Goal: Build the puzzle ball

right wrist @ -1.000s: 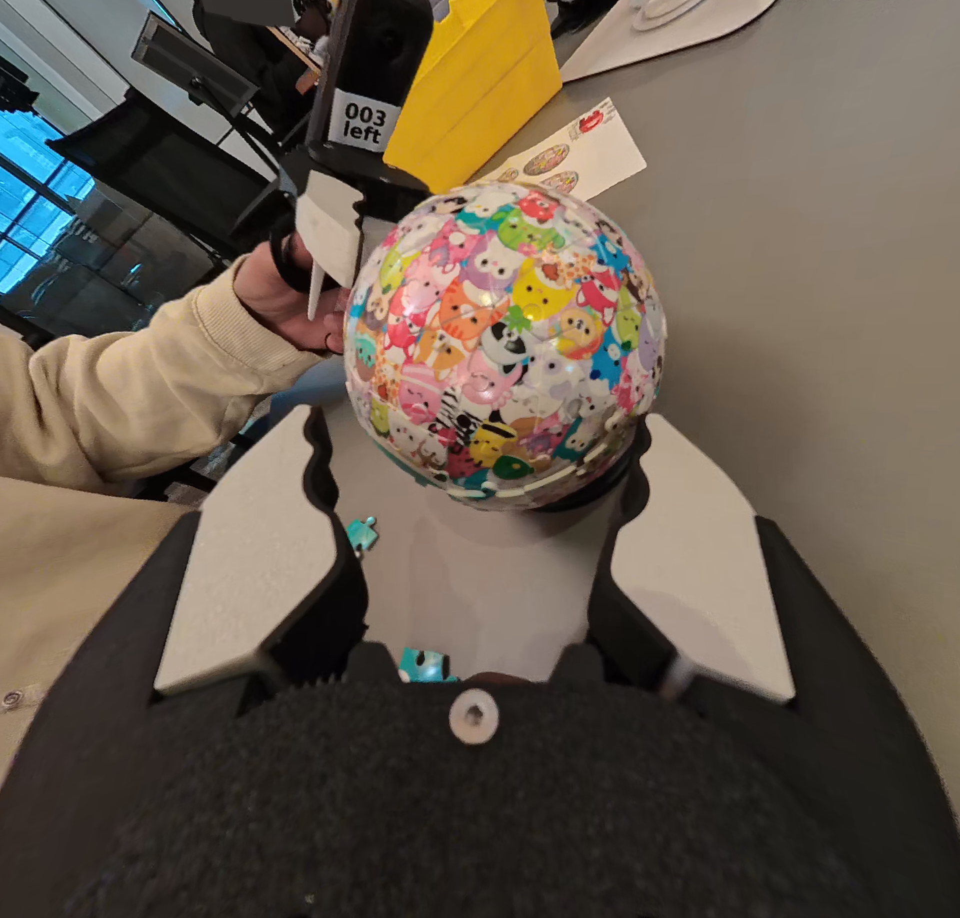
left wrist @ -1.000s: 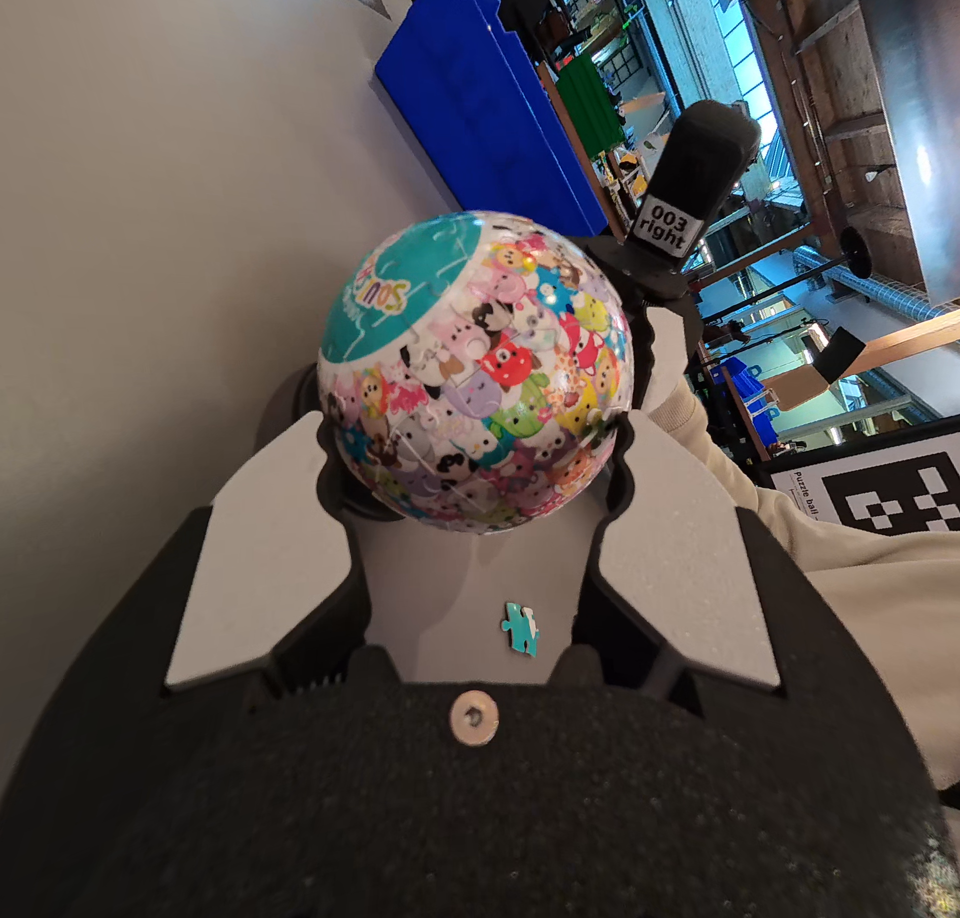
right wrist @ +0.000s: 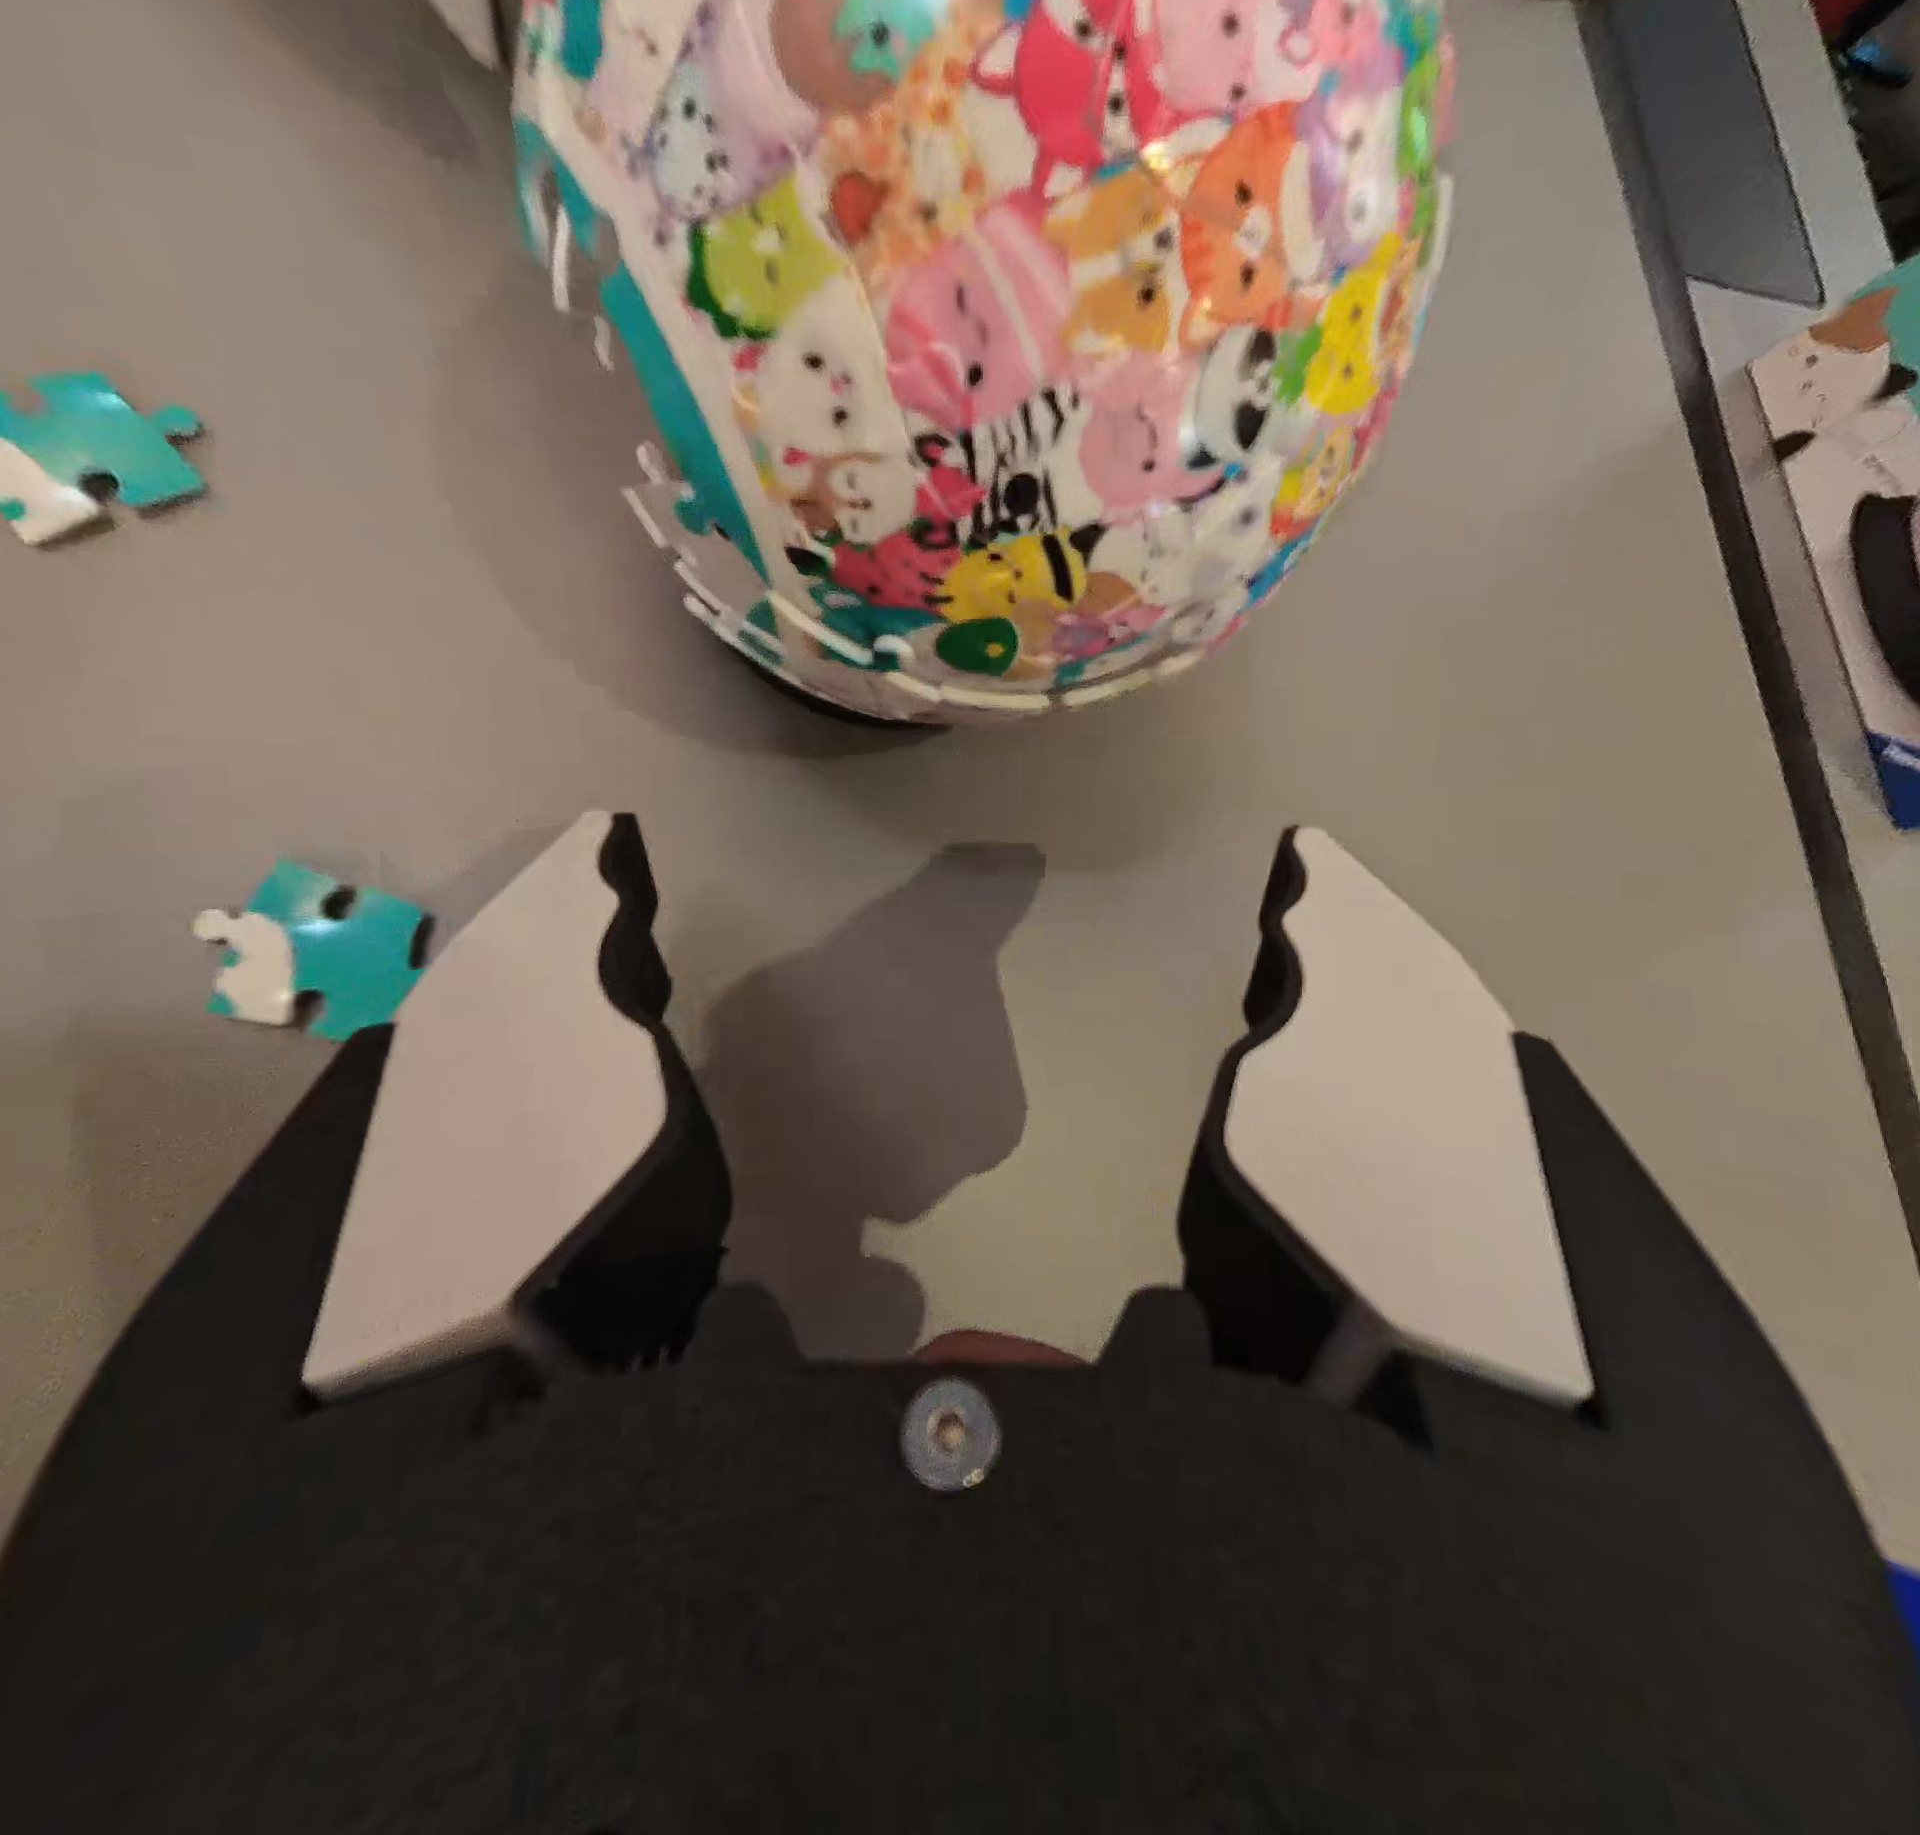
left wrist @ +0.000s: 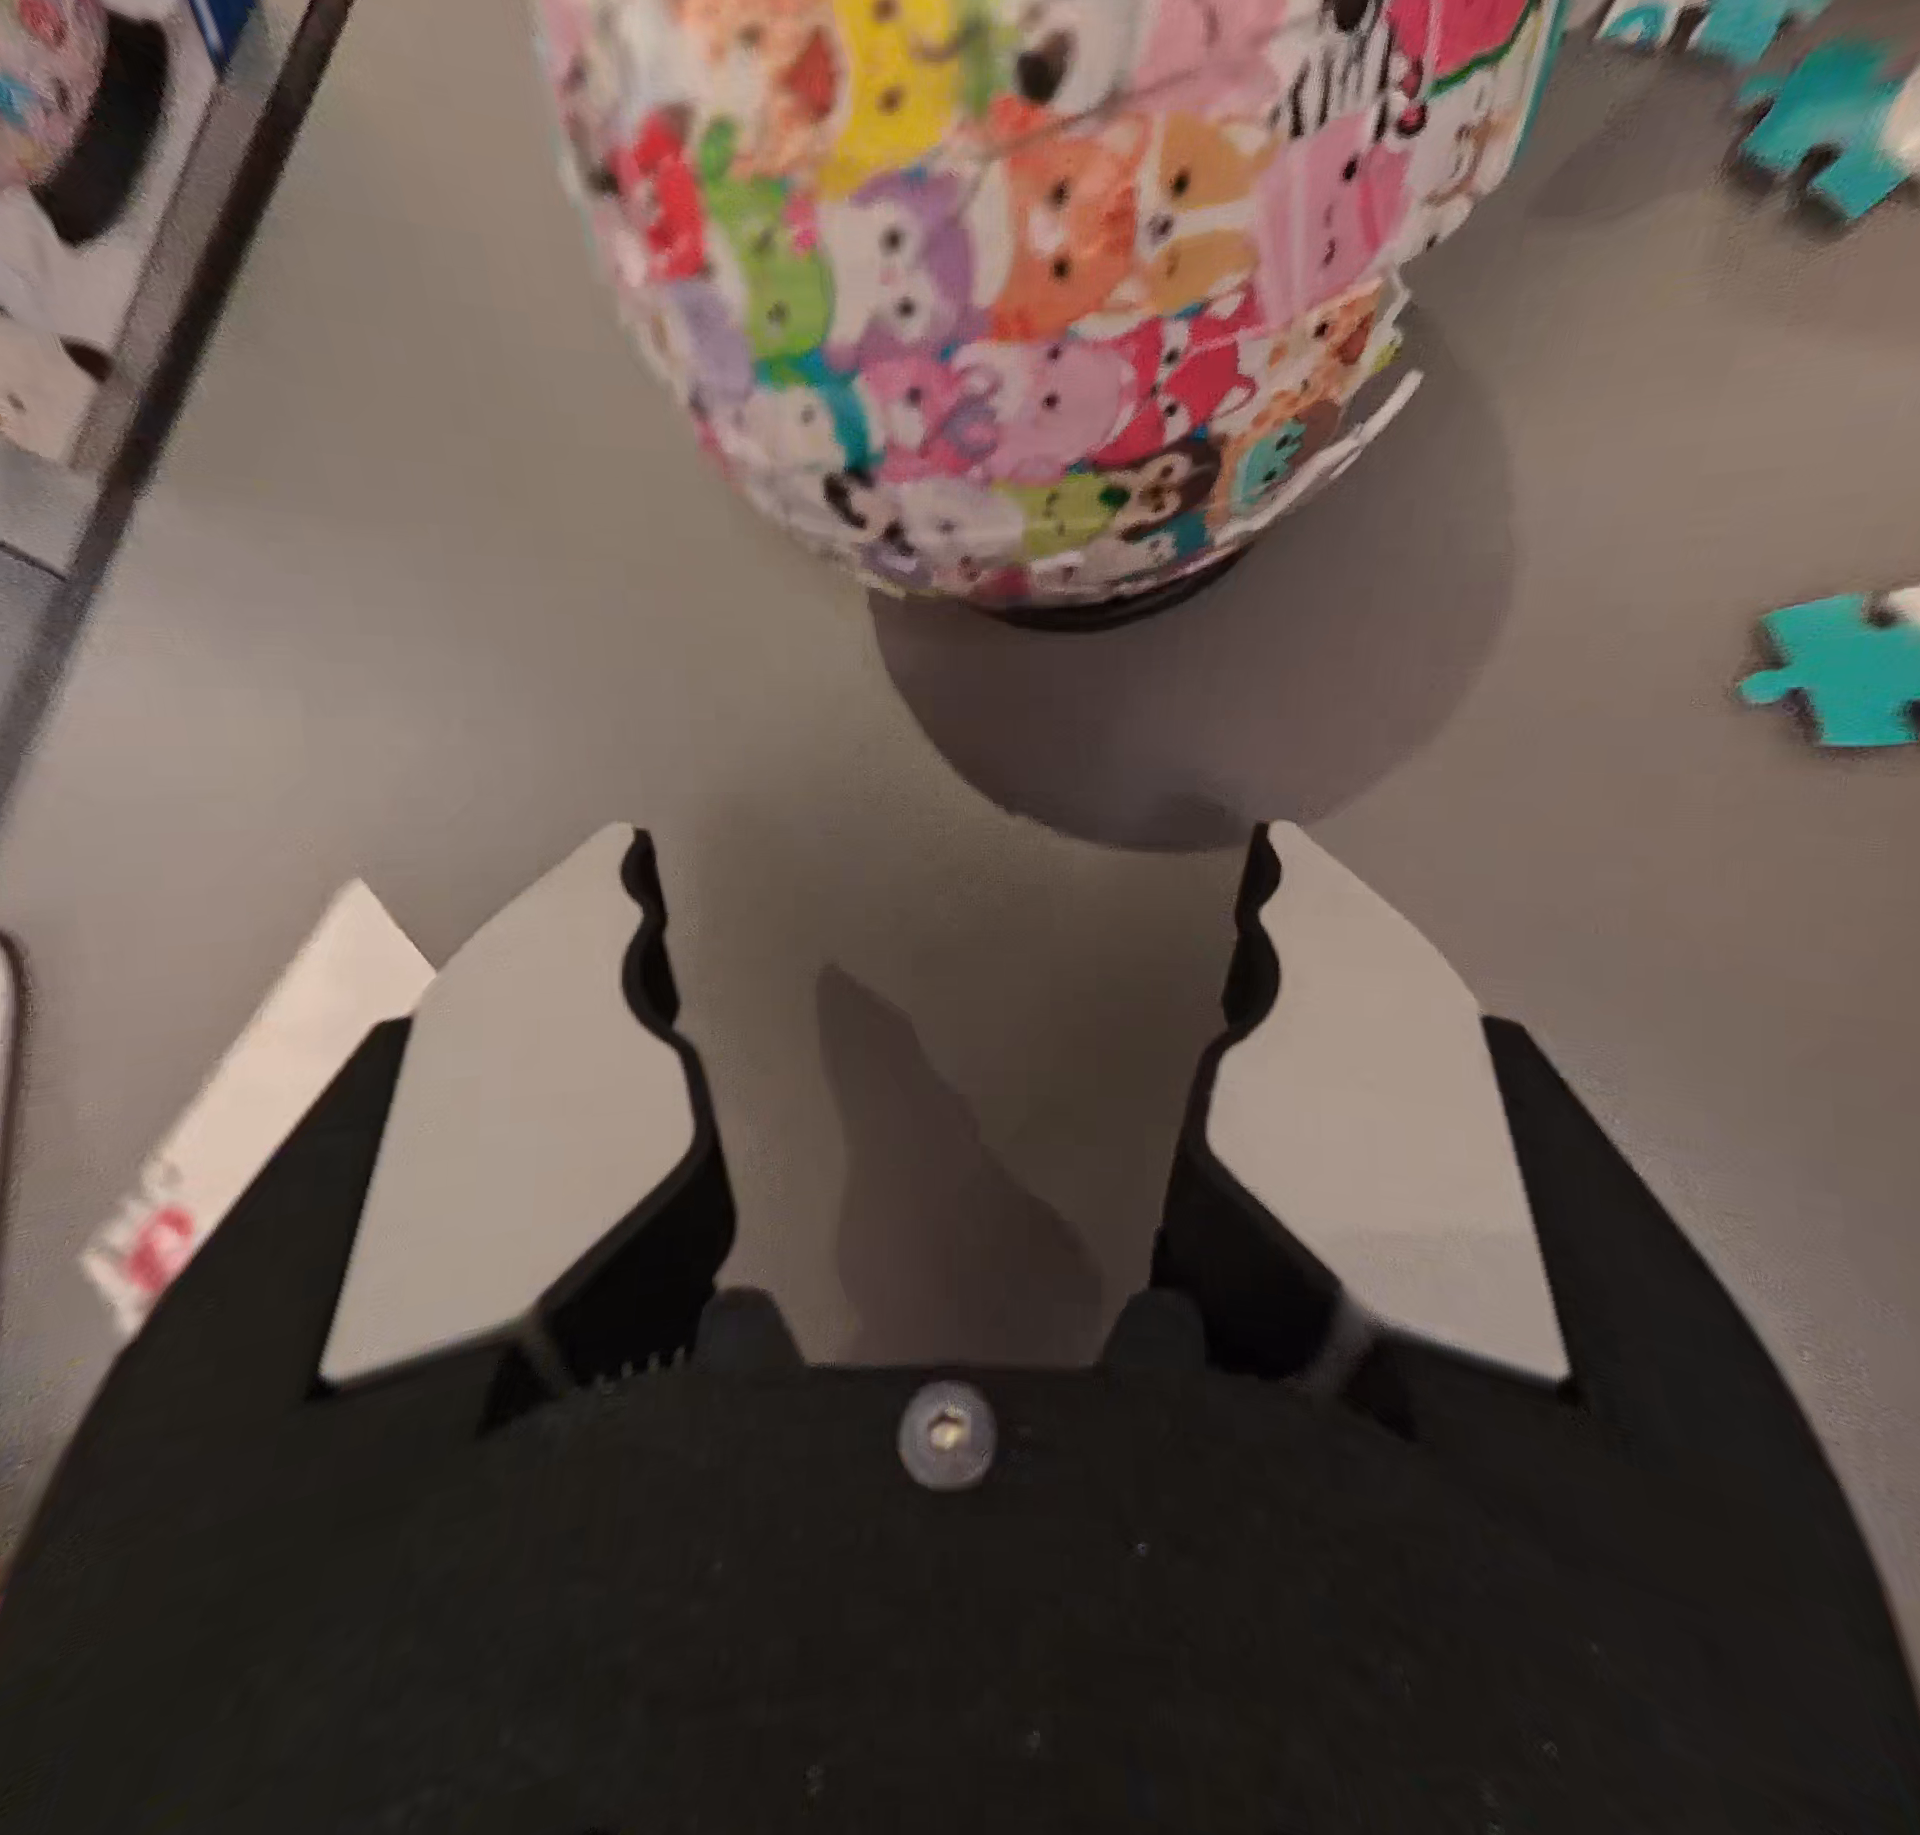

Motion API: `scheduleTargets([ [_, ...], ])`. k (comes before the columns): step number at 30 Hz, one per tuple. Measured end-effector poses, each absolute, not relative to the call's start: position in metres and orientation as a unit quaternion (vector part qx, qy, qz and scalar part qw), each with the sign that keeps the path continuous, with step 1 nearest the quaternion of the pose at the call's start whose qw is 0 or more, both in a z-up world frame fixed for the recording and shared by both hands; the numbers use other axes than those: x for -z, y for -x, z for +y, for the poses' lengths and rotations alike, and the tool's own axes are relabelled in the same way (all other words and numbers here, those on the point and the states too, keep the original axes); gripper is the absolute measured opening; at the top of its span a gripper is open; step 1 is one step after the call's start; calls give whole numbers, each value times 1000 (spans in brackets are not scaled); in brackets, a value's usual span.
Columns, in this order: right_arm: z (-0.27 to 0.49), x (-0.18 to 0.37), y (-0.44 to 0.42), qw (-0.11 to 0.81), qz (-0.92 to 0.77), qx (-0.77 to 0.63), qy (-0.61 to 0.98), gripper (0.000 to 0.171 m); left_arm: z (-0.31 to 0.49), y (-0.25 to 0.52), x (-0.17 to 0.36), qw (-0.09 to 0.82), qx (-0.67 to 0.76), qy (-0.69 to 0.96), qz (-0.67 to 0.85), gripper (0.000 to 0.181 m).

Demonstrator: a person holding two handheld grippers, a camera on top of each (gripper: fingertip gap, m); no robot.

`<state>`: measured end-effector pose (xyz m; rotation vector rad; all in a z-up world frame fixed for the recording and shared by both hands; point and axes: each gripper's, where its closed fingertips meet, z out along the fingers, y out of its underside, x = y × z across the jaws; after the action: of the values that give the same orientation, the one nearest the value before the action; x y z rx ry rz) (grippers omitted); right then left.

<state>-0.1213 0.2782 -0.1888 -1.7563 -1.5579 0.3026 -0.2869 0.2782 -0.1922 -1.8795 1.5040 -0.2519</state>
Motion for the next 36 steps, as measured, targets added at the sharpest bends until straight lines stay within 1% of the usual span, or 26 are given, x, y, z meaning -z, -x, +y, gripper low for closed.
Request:
scheduleTargets([
  [2, 281, 198, 129, 362, -626, -122, 679, 110, 284, 276, 198, 345, 74, 711, 608, 102],
  [4, 284, 207, 137, 345, -639, -117, 677, 112, 283, 262, 201, 328, 104, 709, 616, 97],
  [7, 289, 210, 153, 355, -646, -122, 665, 107, 284, 248, 201, 309, 139, 712, 615, 95],
  [9, 293, 211, 158, 361, -642, -121, 665, 106, 285, 243, 199, 308, 152, 711, 614, 91],
  [13, 292, 205, 161, 350, -638, -135, 673, 100, 281, 240, 198, 293, 169, 715, 612, 90],
  [17, 286, 195, 160, 318, -640, -161, 681, 98, 271, 239, 197, 257, 229, 728, 593, 90],
  [20, 281, 191, 161, 267, -633, -198, 699, 100, 269, 239, 197, 234, 270, 735, 576, 90],
  [22, 281, 192, 161, 236, -628, -220, 708, 100, 269, 240, 200, 223, 279, 737, 573, 90],
  [24, 283, 194, 160, 228, -635, -222, 703, 100, 269, 239, 200, 228, 281, 736, 573, 89],
  [28, 286, 198, 159, 254, -656, -210, 680, 104, 272, 241, 197, 255, 261, 734, 573, 94],
  [31, 296, 201, 153, 307, -677, -152, 651, 112, 280, 251, 199, 296, 183, 724, 595, 101],
  [33, 305, 205, 149, 336, -693, -100, 630, 109, 283, 254, 199, 325, 134, 706, 615, 99],
  [36, 309, 204, 156, 365, -701, -84, 607, 109, 285, 249, 202, 327, 108, 693, 633, 97],
])
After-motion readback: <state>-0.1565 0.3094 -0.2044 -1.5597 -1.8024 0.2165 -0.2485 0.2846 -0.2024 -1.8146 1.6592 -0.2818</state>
